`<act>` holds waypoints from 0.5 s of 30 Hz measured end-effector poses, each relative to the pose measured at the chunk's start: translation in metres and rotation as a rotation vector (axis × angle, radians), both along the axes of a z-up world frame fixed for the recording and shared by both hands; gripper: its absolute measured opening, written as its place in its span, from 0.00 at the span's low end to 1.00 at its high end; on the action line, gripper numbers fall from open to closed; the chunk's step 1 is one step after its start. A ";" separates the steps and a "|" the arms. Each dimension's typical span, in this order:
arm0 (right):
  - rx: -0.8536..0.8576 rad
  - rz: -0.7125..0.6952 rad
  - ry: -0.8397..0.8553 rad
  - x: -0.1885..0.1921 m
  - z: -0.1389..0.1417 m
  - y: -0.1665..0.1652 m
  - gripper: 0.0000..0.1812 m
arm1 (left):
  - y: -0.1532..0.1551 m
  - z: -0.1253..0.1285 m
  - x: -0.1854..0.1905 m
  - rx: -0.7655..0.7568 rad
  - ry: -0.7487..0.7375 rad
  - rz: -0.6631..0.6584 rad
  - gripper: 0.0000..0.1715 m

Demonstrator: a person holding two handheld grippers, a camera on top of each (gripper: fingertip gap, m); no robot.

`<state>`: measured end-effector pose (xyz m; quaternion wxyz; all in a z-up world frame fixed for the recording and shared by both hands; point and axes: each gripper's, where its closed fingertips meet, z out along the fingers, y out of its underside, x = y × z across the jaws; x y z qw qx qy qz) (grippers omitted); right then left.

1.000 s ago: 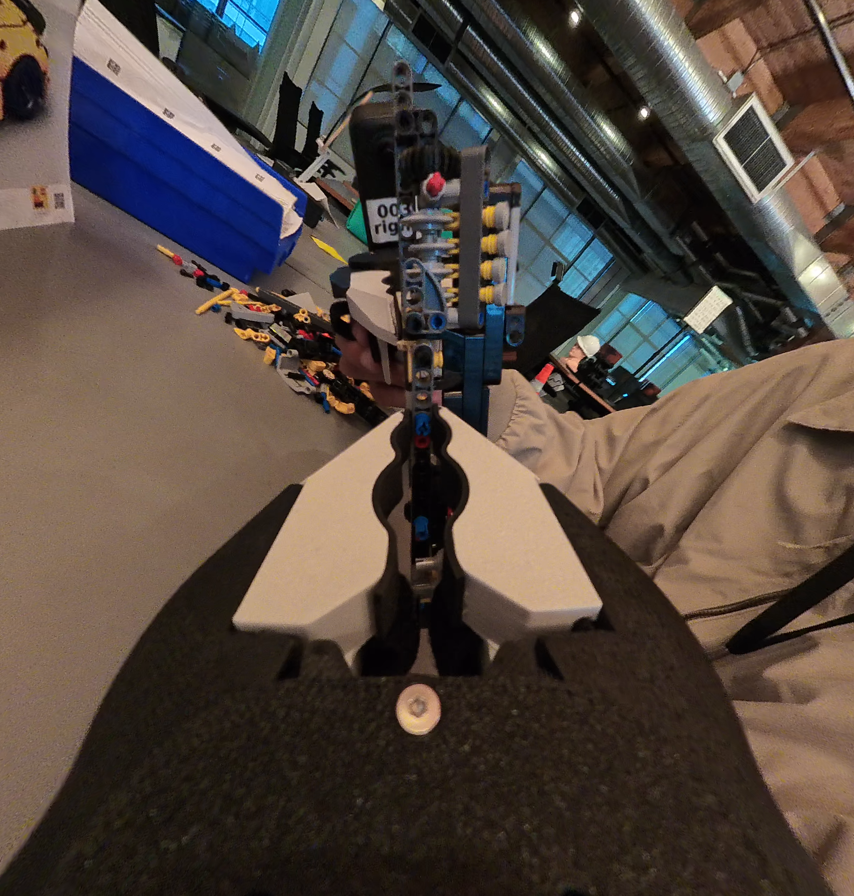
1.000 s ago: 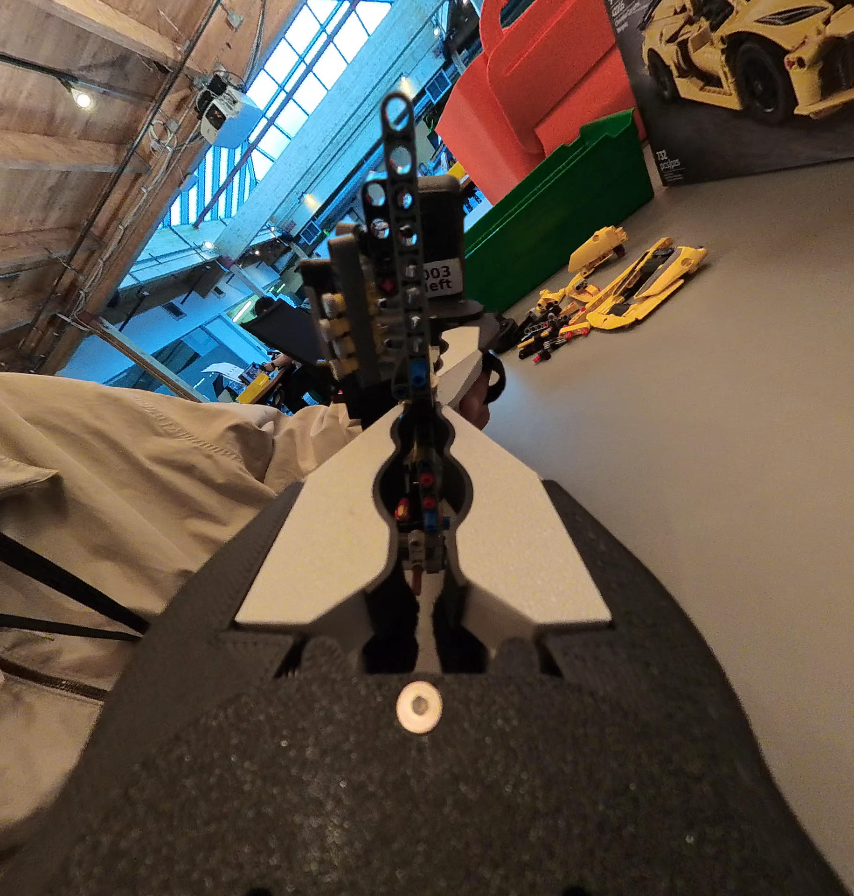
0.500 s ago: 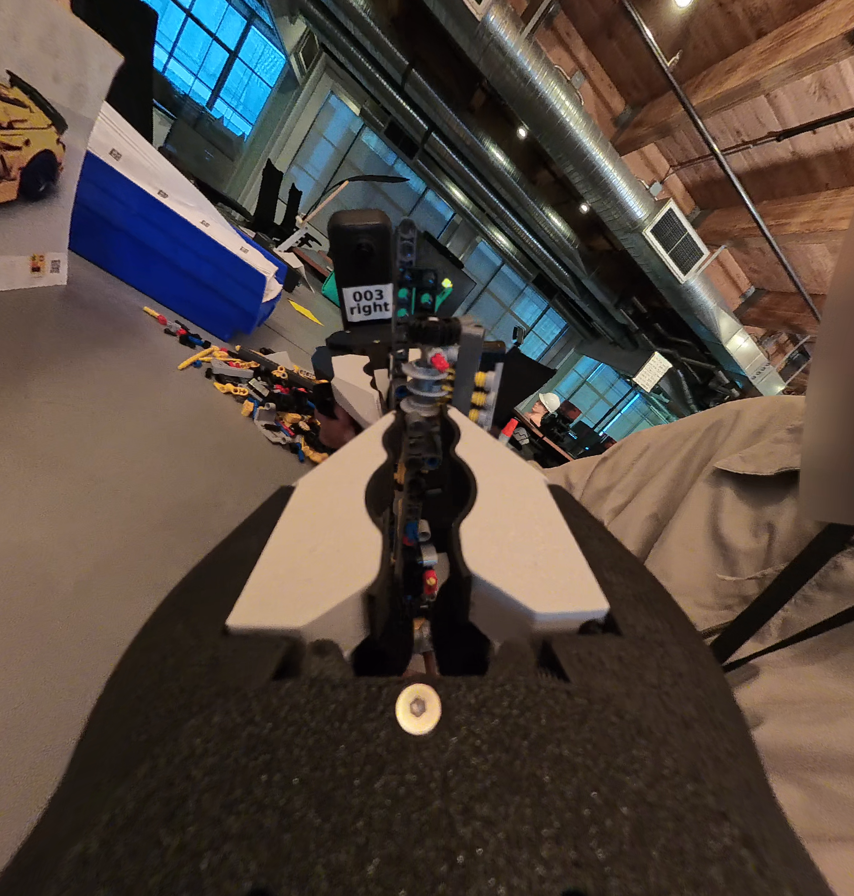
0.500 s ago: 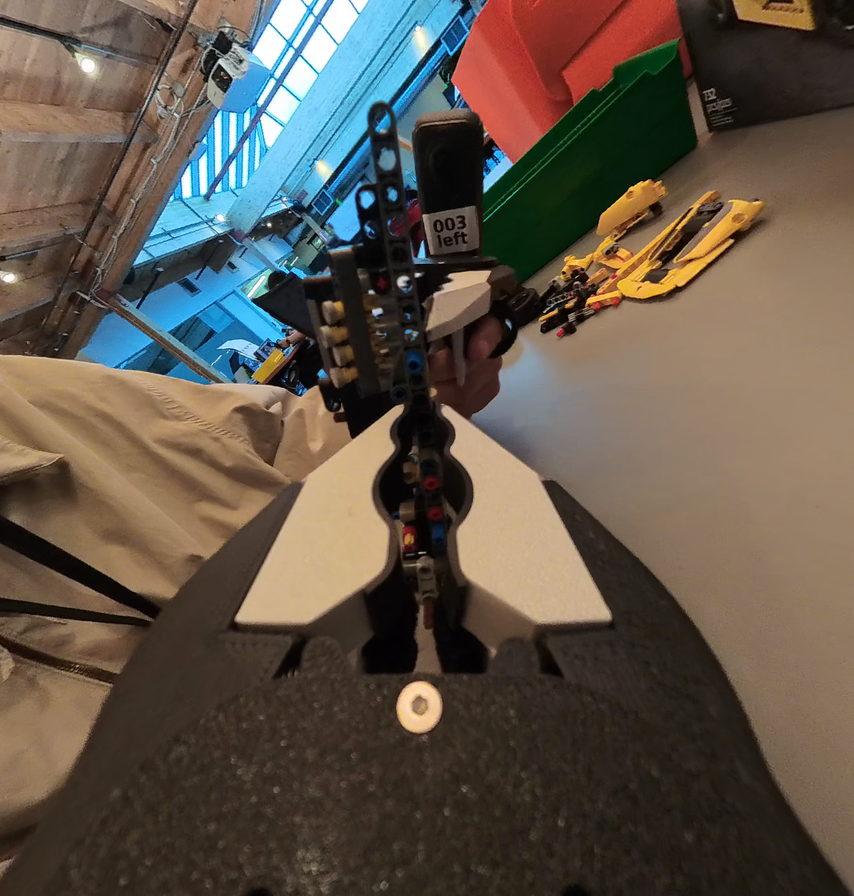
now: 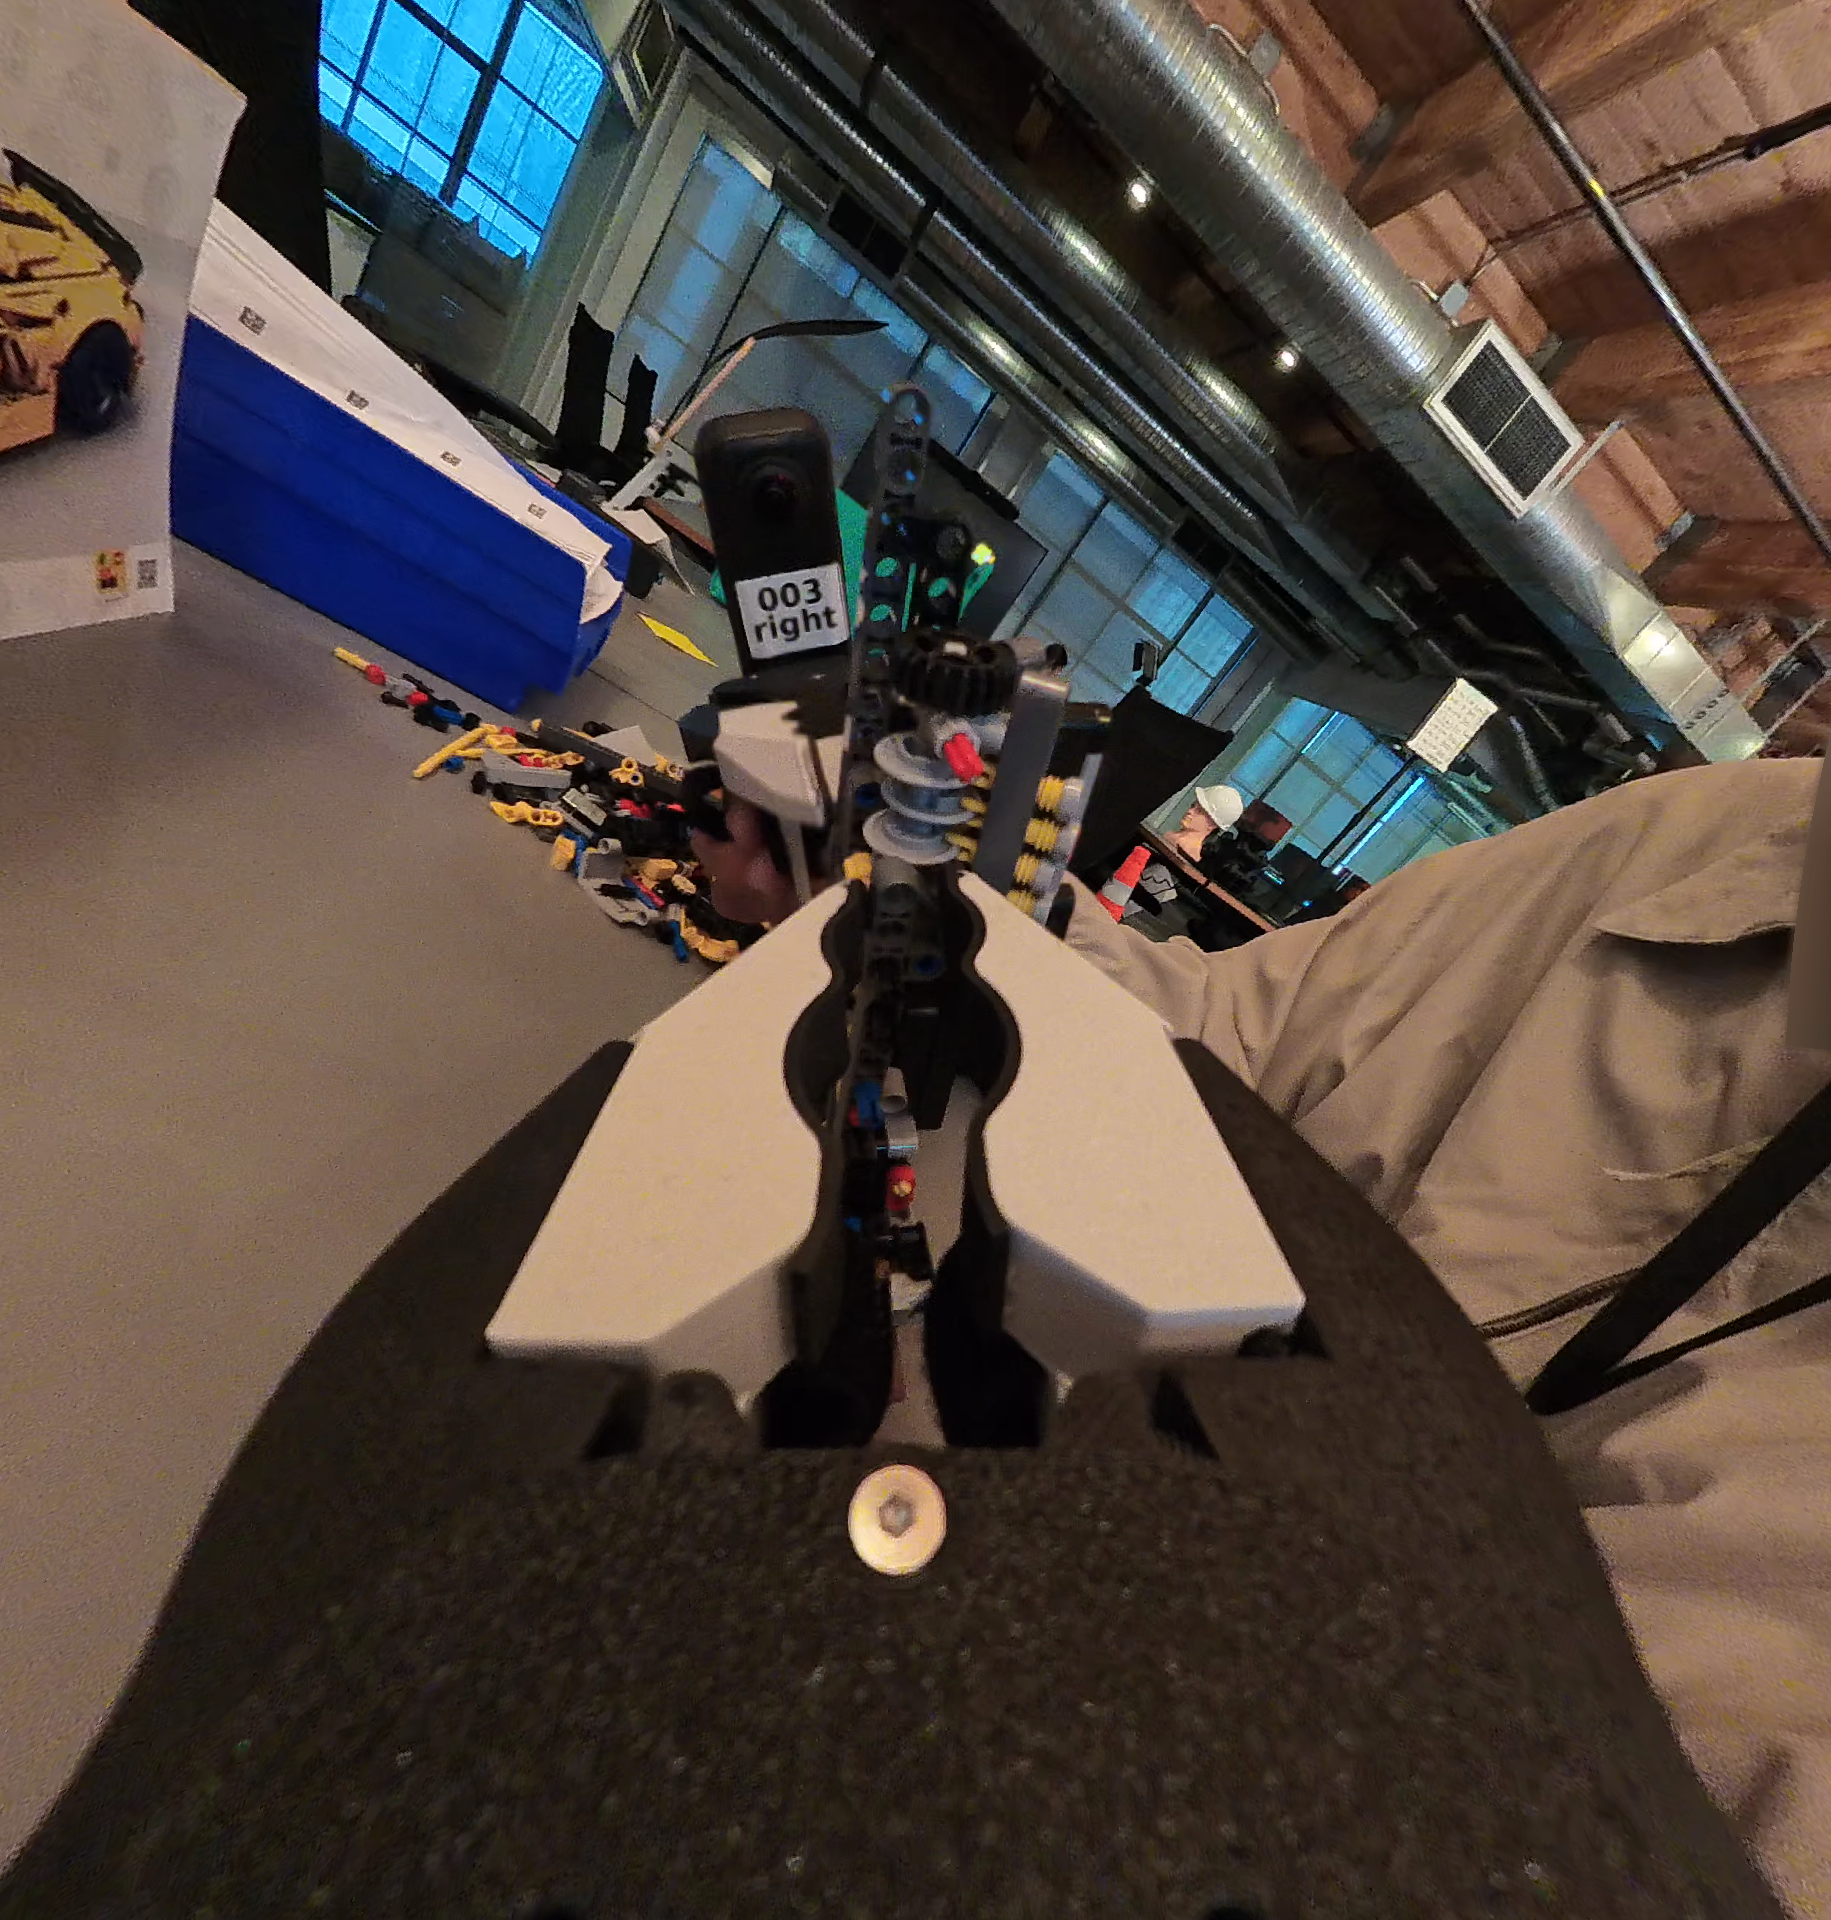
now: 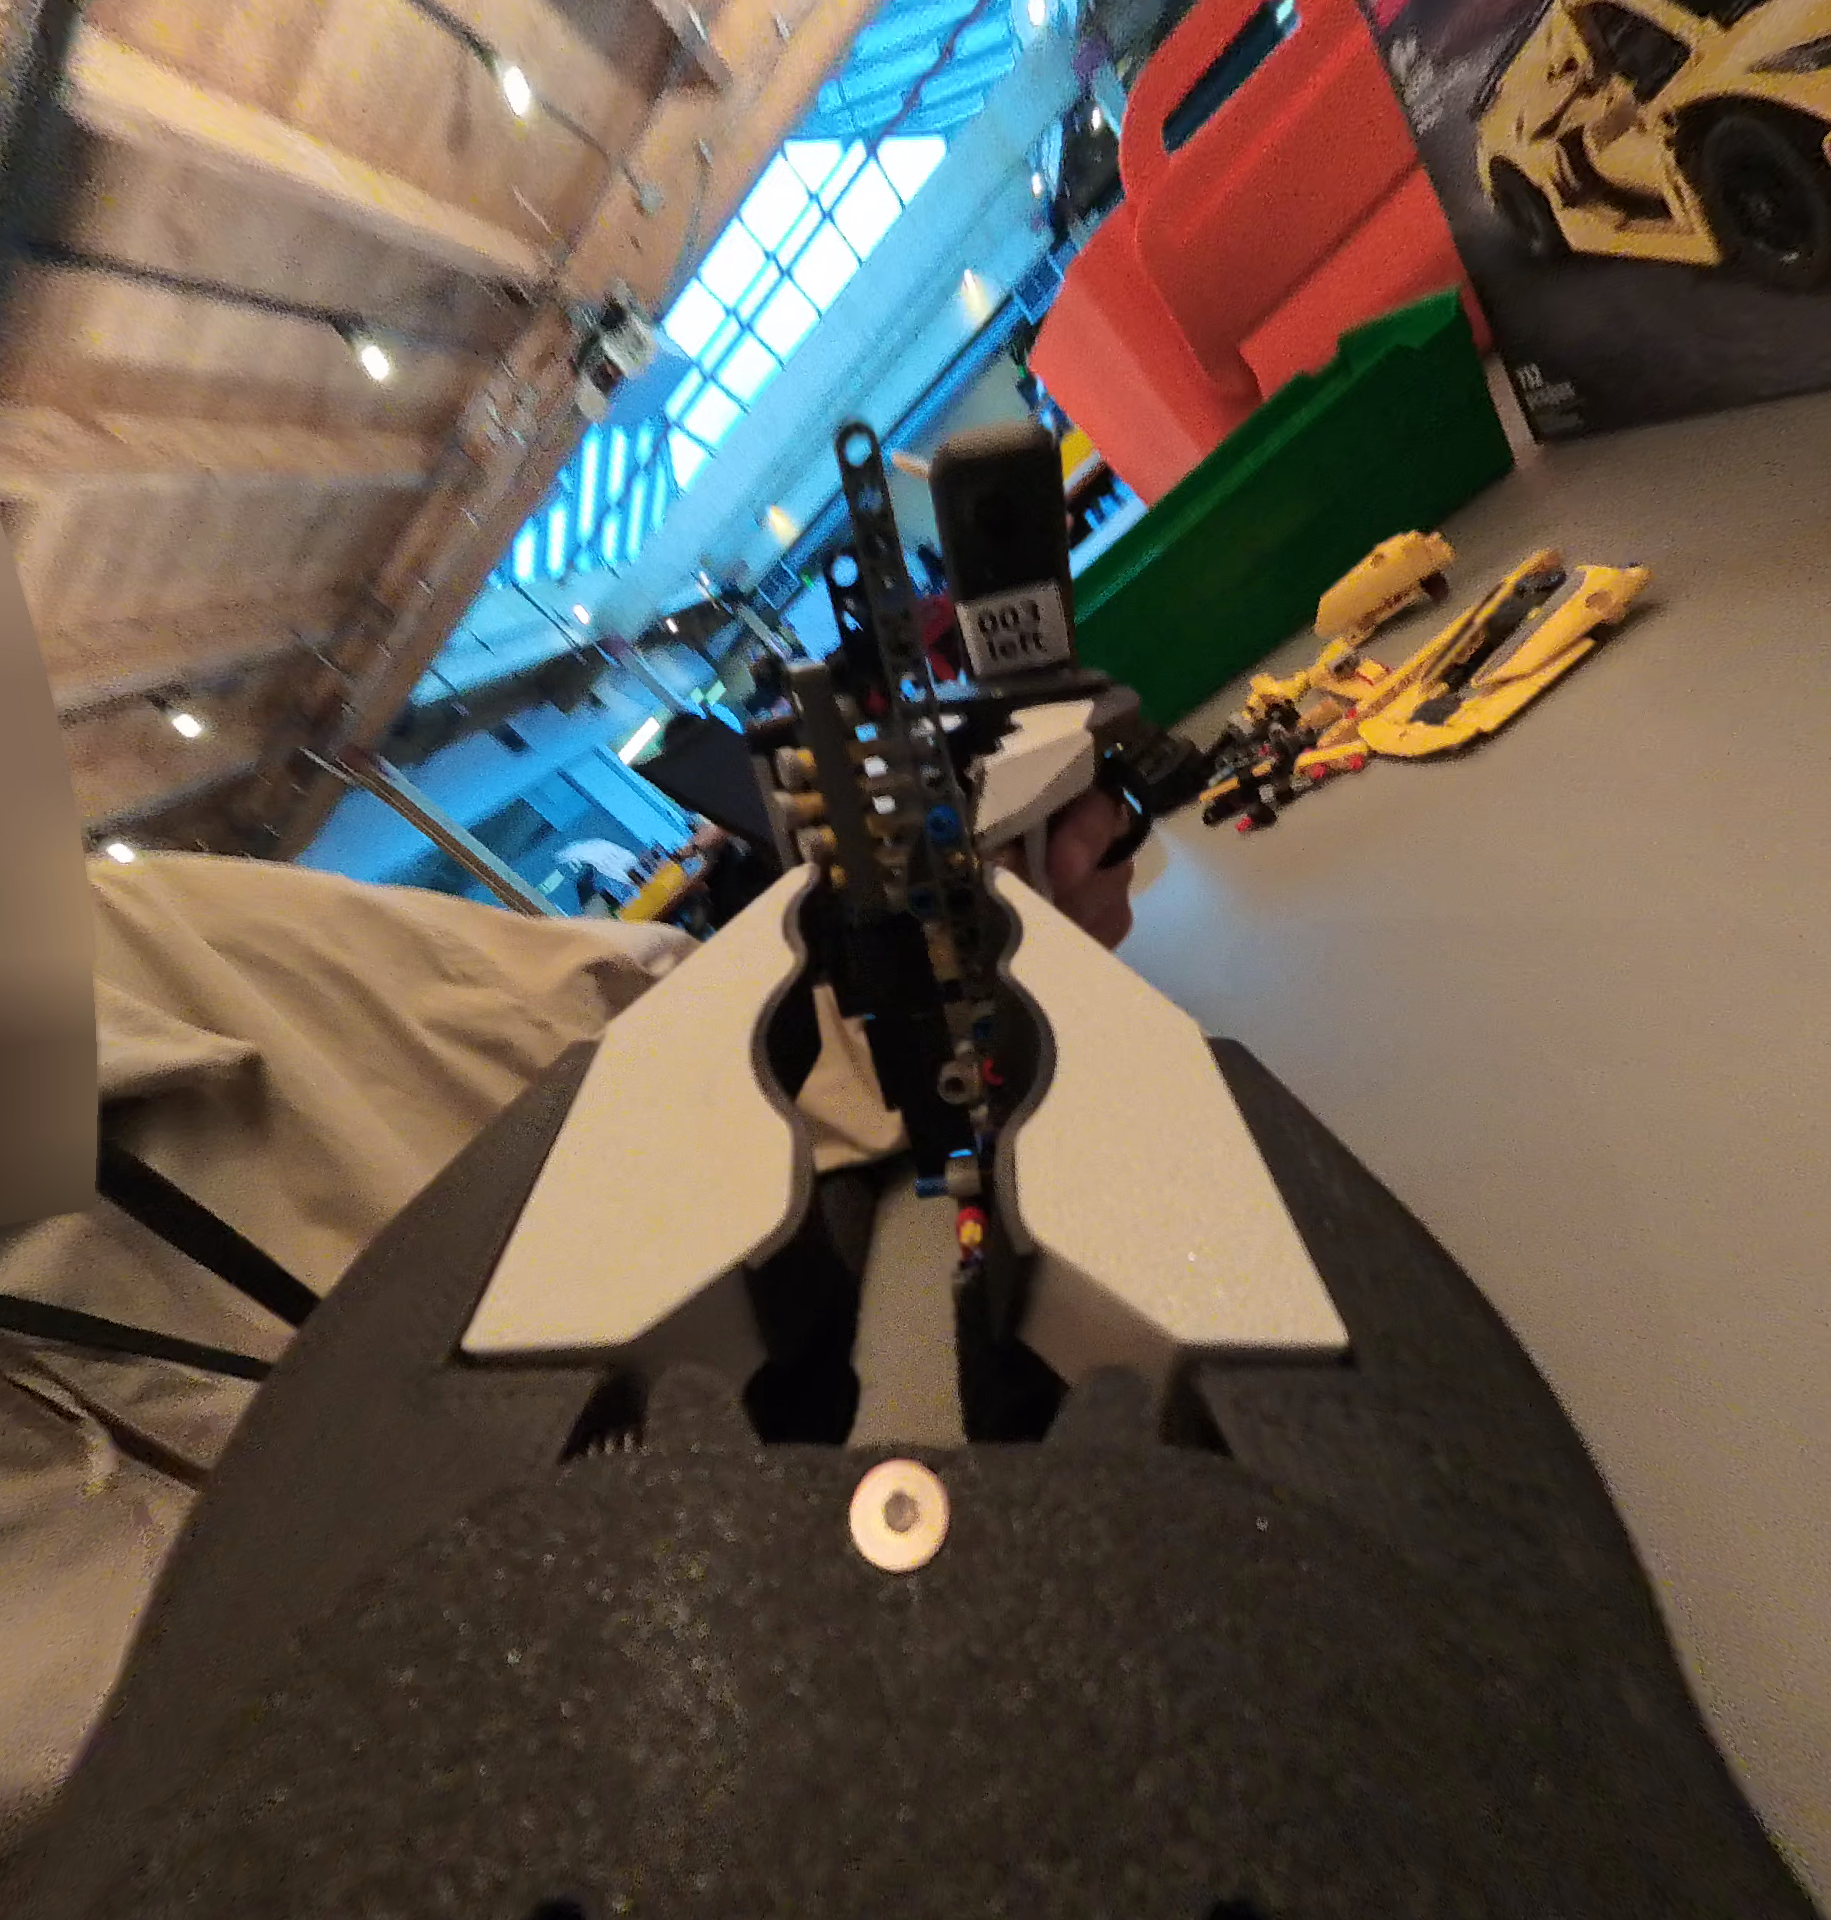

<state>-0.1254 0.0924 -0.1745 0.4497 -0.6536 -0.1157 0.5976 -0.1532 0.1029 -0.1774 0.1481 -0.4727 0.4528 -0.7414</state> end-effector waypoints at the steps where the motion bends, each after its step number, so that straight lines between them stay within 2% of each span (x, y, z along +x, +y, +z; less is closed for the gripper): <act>1: -0.005 -0.005 0.020 0.004 0.002 0.001 0.12 | 0.001 -0.001 0.000 -0.006 0.001 0.001 0.08; 4: 0.018 -0.040 -0.020 0.008 0.000 0.003 0.08 | 0.000 0.000 0.001 -0.020 0.000 -0.008 0.08; 8: 0.018 -0.045 -0.013 0.008 0.001 0.005 0.08 | -0.006 -0.003 0.004 -0.005 0.018 -0.018 0.08; 10: 0.013 -0.034 -0.015 0.007 0.001 0.003 0.02 | -0.009 -0.003 0.005 -0.004 0.018 -0.030 0.08; 15: 0.019 -0.035 -0.033 0.009 0.000 0.001 0.02 | -0.011 -0.002 0.006 0.006 0.017 -0.015 0.08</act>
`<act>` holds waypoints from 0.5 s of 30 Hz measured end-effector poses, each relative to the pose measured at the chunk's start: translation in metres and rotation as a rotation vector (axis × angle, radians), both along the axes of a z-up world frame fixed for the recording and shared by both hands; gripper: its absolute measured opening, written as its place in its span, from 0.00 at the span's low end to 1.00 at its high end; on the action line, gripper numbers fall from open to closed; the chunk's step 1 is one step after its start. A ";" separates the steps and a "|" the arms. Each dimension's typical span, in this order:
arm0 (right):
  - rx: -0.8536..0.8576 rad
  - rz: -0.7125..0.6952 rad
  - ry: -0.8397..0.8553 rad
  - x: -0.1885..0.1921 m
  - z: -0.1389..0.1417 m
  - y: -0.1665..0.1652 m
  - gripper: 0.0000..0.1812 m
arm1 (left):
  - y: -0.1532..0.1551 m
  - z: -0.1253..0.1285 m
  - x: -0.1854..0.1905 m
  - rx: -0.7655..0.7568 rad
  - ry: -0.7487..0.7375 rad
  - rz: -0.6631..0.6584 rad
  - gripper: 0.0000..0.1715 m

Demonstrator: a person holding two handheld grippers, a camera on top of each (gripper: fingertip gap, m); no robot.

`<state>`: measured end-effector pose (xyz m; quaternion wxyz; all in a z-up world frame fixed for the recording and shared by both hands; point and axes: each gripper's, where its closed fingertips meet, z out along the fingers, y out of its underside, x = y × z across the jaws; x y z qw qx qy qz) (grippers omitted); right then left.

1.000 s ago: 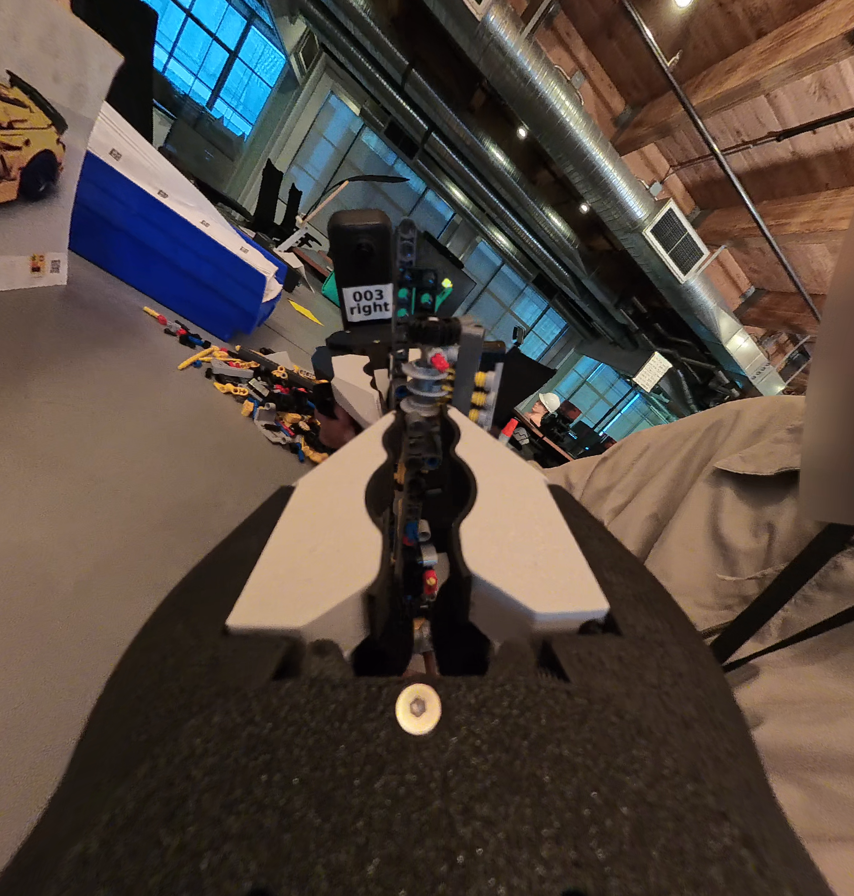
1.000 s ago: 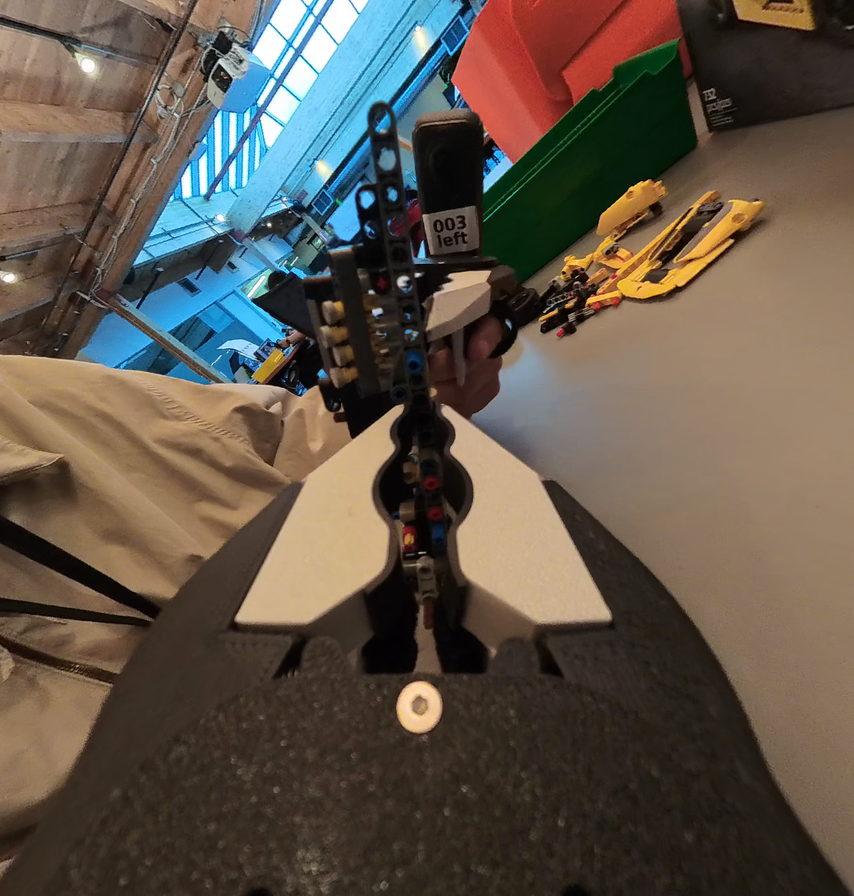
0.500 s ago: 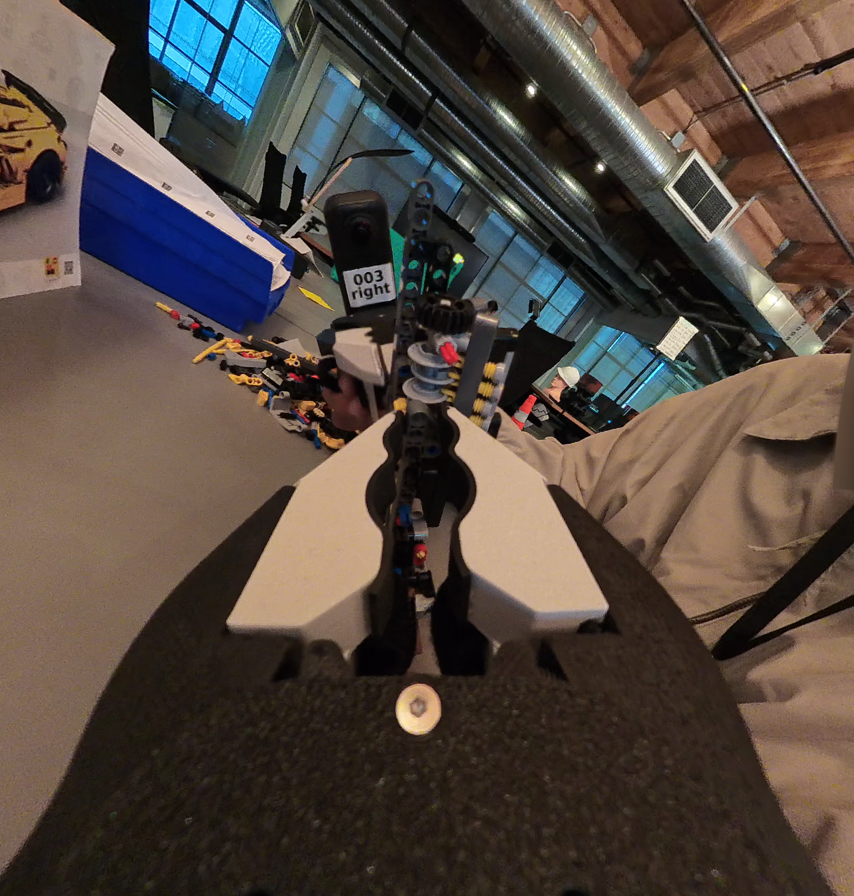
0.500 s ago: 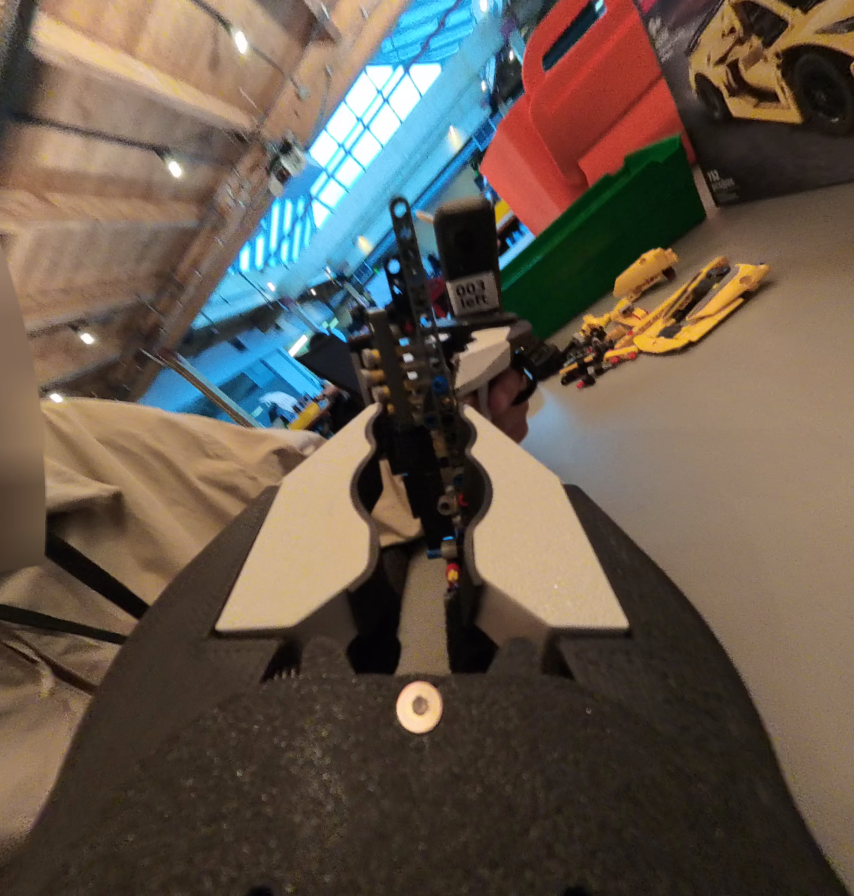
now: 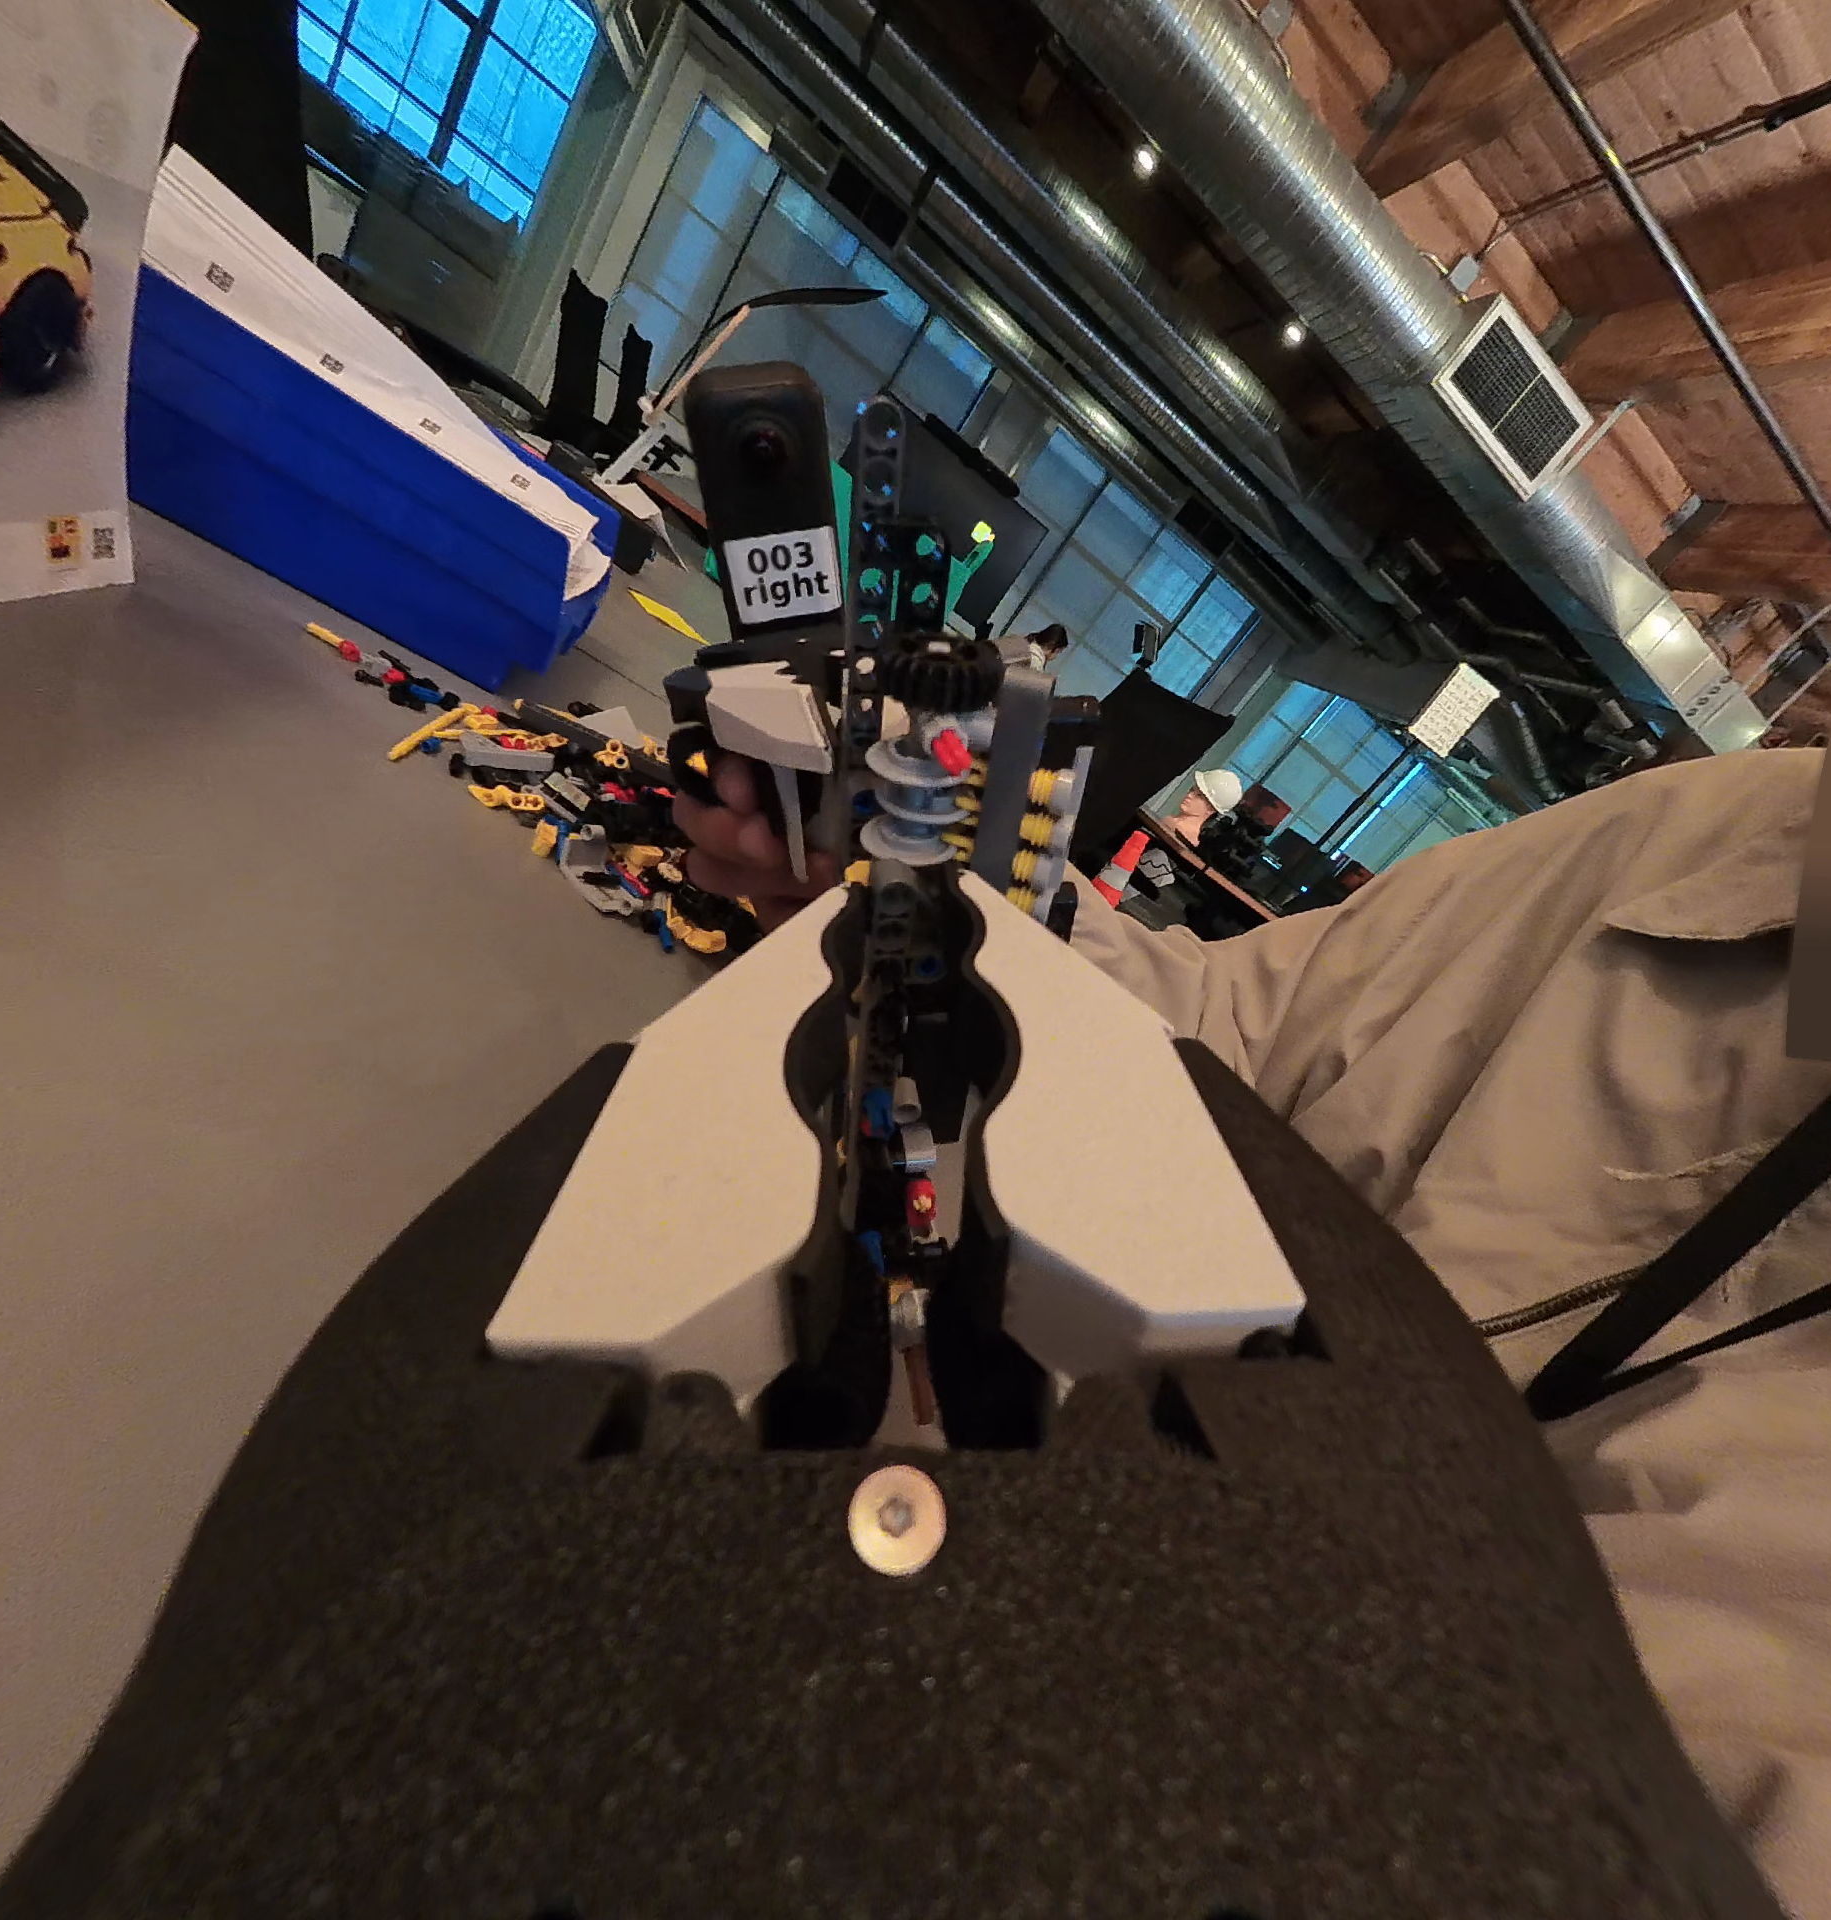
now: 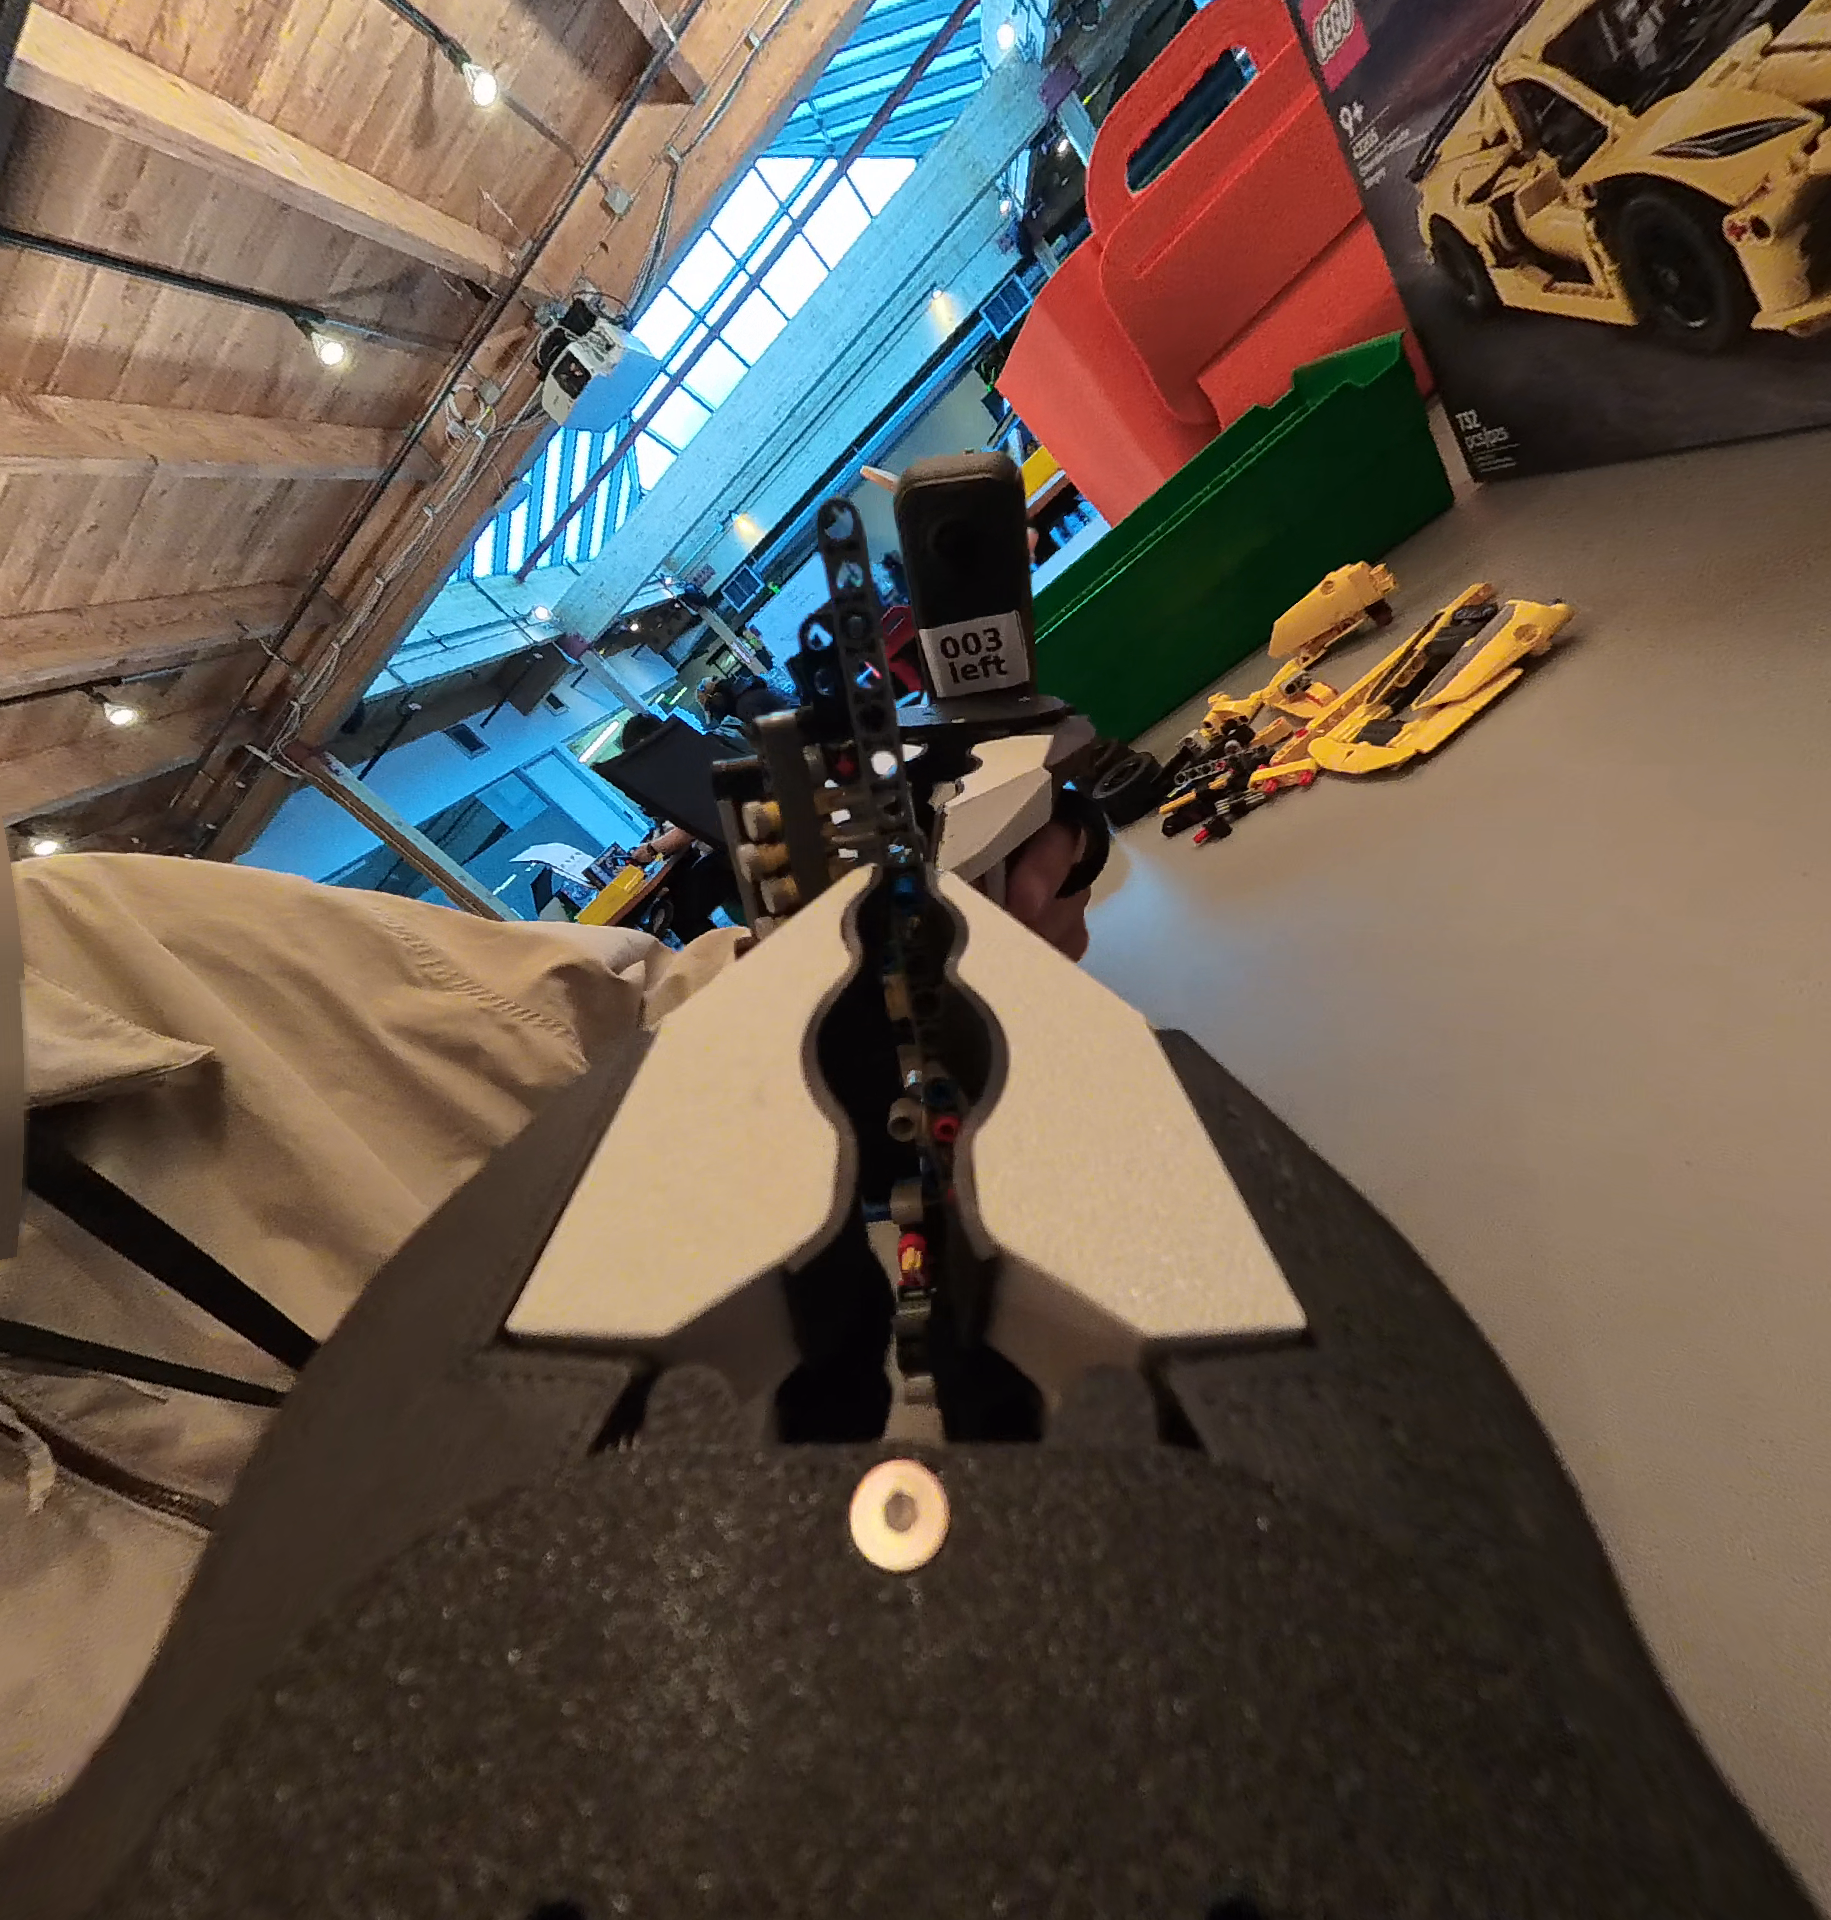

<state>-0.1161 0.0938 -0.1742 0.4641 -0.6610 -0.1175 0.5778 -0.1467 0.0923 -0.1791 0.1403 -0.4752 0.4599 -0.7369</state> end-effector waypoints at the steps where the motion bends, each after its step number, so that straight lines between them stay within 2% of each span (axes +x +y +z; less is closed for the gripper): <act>1: 0.007 0.001 0.002 0.000 0.001 -0.001 0.03 | 0.000 0.000 0.000 -0.001 0.000 -0.002 0.08; 5: 0.003 0.000 -0.027 0.000 -0.002 -0.001 0.02 | 0.000 -0.001 0.000 -0.006 0.004 -0.006 0.08; 8: -0.004 -0.002 -0.042 0.001 -0.004 0.000 0.05 | -0.001 -0.001 0.000 -0.007 0.005 -0.009 0.08; 15: -0.005 -0.004 -0.083 0.001 -0.006 -0.002 0.01 | 0.000 -0.003 0.002 0.002 0.010 0.002 0.08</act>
